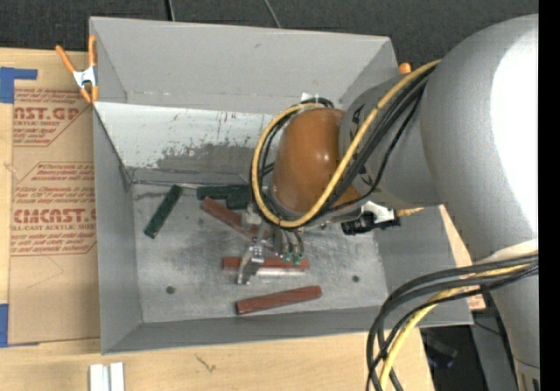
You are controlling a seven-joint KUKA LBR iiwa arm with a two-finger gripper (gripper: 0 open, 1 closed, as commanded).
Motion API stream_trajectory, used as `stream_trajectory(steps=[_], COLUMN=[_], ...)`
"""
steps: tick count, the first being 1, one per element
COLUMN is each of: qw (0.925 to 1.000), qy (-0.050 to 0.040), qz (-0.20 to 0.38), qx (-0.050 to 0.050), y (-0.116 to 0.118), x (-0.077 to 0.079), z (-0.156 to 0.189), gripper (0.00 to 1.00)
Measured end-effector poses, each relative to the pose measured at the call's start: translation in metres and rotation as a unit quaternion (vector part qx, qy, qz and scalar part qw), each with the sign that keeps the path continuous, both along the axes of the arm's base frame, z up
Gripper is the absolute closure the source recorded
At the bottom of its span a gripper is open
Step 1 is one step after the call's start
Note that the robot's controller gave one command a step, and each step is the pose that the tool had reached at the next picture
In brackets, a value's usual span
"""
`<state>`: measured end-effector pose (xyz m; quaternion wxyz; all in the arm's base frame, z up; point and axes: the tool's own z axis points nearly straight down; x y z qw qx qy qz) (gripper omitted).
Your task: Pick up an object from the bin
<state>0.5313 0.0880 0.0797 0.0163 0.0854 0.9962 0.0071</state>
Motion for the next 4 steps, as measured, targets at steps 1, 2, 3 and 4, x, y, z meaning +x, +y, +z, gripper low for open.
stream_trajectory(steps=[1, 2, 3, 4], qw=[0.9999, 1.0000, 1.0000, 0.9999], qy=[-0.0008, 0.0084, 0.0087, 0.0094], qz=[-0.013, 0.000, 0.000, 0.000], qx=[0.001, -0.003, -0.003, -0.004], y=[-0.002, 0.002, 0.002, 0.002], x=[-0.019, 0.005, 0.005, 0.005], z=[0.000, 0.006, 0.005, 0.006], gripper=[0.00, 1.00, 1.00, 1.00])
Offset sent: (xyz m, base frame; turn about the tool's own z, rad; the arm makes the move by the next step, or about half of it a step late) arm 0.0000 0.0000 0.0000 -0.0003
